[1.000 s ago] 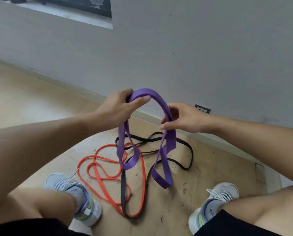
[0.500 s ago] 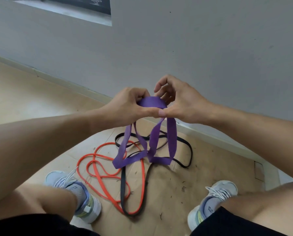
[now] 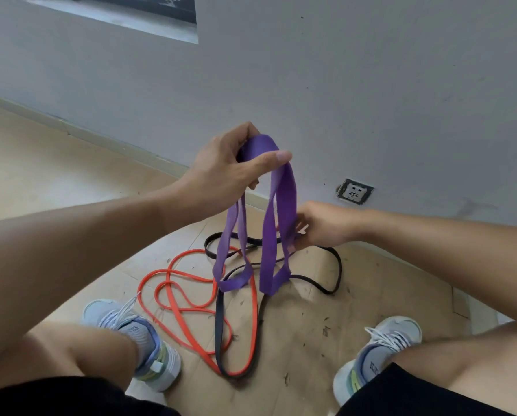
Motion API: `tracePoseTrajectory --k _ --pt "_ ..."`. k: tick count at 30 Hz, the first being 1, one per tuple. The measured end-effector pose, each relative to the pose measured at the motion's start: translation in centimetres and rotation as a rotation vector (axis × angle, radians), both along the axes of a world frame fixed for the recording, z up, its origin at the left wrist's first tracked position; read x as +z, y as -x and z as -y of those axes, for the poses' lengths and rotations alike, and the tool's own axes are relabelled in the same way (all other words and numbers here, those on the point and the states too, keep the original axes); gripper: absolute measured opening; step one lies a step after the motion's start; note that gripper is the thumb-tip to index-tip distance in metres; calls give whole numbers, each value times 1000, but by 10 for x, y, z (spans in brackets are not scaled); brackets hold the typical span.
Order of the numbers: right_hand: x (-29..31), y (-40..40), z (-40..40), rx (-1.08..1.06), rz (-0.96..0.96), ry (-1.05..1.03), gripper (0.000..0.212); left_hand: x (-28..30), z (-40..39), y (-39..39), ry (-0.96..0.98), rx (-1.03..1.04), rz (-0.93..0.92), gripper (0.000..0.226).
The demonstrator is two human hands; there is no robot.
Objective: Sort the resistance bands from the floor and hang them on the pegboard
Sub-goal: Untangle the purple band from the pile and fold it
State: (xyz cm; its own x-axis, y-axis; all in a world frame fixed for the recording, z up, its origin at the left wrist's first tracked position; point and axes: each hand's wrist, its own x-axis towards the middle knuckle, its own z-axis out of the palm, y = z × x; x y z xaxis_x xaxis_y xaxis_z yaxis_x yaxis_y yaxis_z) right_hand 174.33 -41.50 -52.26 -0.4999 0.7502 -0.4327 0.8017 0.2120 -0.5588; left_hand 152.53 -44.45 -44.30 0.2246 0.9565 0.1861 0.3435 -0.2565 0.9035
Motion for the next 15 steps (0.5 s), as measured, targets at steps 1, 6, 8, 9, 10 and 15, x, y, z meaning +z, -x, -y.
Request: tracePoseTrajectory --k 1,6,8,9,10,15 --pt "-5 -2 -2 17 21 12 23 -1 -3 1 -20 27 34 47" --pt "-20 -14 -6 -94 -45 126 23 0 -21 10 -59 248 258 29" --pt "-23 -19 -7 -119 -82 197 33 -2 -31 18 -25 339 361 25" --pt "-25 -21 -8 -110 -83 243 34 -5 -37 23 4 381 402 24" --pt "-25 -23 -8 -92 -67 286 33 -9 -42 28 35 418 428 23" --pt "-35 -32 -8 -35 113 338 29 -30 -61 53 154 590 457 24"
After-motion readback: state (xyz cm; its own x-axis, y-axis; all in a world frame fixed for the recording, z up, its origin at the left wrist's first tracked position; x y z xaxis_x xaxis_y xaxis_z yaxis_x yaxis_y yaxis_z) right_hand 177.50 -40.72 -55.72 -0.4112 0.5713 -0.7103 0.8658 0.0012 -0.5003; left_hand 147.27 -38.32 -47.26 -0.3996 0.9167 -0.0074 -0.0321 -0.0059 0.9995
